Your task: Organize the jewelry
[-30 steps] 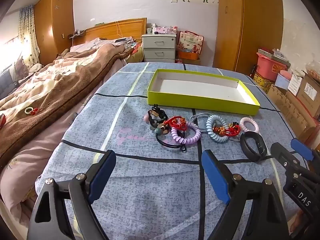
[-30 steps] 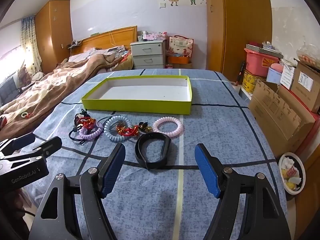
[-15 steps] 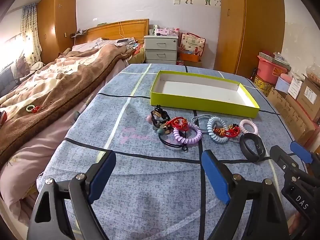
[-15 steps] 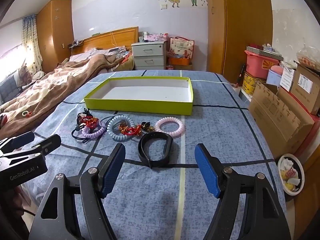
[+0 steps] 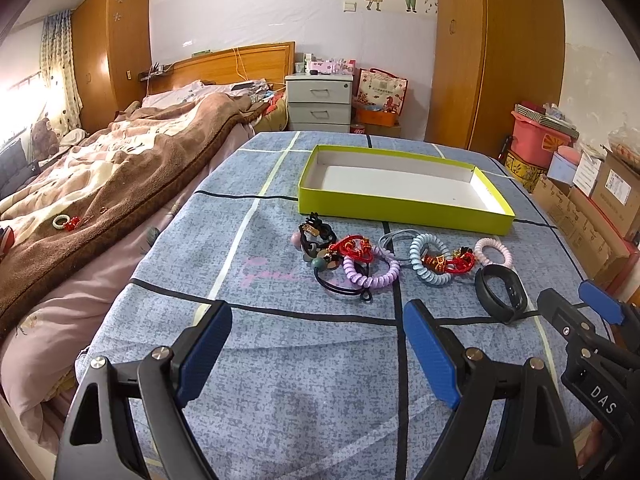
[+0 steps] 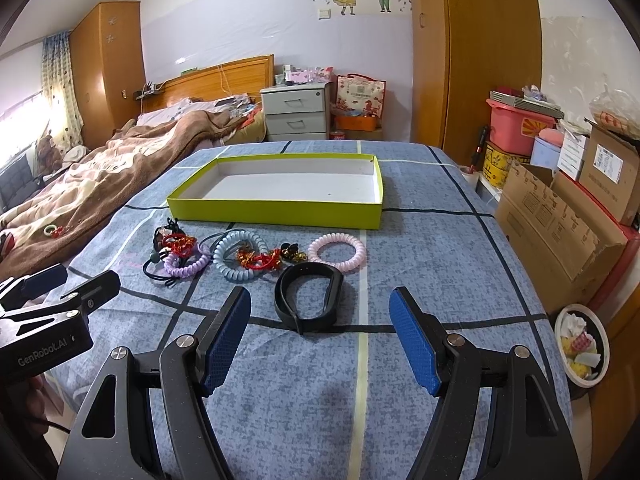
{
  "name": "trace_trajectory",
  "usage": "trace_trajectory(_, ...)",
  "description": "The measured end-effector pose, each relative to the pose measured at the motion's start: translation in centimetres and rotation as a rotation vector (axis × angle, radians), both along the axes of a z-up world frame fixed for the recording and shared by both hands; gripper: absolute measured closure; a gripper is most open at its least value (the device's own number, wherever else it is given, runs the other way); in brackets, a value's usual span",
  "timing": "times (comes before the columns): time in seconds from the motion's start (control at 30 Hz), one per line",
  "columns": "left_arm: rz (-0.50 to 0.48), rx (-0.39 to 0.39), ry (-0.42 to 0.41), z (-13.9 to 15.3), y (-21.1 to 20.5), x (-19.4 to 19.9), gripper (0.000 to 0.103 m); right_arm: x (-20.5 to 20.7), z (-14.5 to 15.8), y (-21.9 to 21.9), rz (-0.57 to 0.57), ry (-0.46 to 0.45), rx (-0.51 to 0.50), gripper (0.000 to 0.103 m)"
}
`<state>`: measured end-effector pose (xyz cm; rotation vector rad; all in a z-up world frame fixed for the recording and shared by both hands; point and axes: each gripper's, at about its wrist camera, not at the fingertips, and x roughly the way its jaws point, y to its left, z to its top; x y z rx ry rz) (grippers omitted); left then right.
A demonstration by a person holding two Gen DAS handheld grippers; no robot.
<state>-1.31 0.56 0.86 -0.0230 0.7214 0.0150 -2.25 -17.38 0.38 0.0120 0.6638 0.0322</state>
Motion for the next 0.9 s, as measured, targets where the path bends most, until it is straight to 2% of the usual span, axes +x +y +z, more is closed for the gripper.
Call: trace_trajectory(0.9, -0.003, 0.01, -0.001, -0.17, -0.33, 0.1, 0.014, 0.07, -0.24, 0.1, -0.004, 0.008, 0.0, 0.031)
